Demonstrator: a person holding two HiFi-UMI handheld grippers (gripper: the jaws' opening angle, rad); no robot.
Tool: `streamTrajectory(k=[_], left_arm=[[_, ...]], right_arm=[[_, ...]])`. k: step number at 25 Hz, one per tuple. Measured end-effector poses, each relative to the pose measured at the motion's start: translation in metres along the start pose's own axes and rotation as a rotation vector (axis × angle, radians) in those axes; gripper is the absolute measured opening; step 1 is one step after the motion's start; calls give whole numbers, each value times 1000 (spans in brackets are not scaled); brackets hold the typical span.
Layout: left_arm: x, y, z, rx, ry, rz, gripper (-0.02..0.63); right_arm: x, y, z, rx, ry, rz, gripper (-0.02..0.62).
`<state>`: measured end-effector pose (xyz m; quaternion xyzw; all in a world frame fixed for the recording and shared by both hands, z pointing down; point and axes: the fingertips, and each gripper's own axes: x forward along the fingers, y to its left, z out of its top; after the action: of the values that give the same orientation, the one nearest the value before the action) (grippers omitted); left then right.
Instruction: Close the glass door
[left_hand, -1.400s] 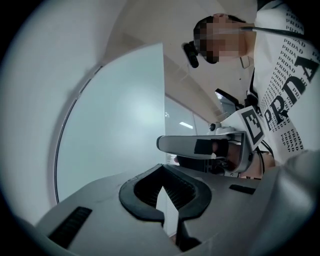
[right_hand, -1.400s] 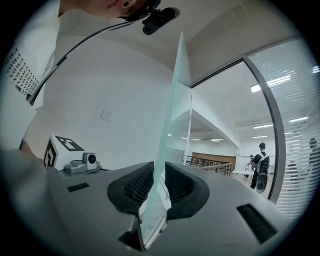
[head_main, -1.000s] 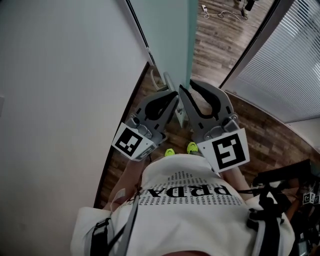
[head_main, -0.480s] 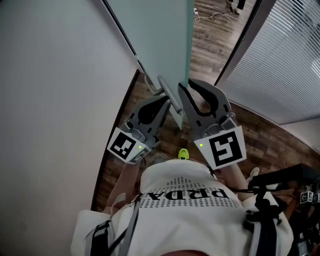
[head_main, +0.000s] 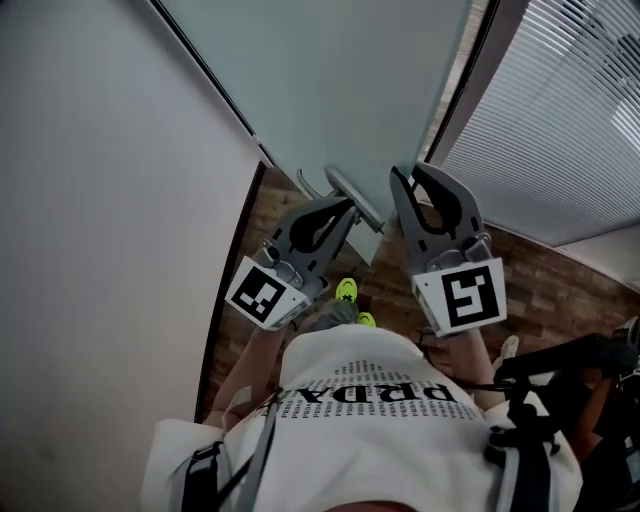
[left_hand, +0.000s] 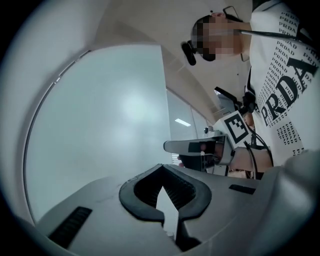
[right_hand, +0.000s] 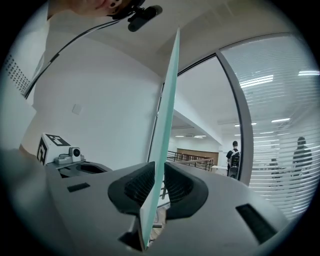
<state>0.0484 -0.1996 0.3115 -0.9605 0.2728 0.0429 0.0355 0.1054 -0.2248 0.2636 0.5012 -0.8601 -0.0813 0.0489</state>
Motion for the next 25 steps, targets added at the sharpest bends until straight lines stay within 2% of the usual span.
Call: streamTrajectory(k=[8,12,14,19,25], left_arm=[[-12,13,-35,-10,-66,-107,-8],[-16,21,-57,-40,-53,-92,-8],[-24,19,-37,-25,-74,-69,-8],[-45,-2,34,69,-181,-55,-8],[-22,5,42,111,-180,38,-8]], right_arm=[[16,0,-40,-22,-1,-111,52],[29,7,-65,-33,45,-124,52],[25,16,-52,-53,37,-134,52],[-2,42,4,-112,-3,-148,54],[8,42,9,-109,6,-42,54]])
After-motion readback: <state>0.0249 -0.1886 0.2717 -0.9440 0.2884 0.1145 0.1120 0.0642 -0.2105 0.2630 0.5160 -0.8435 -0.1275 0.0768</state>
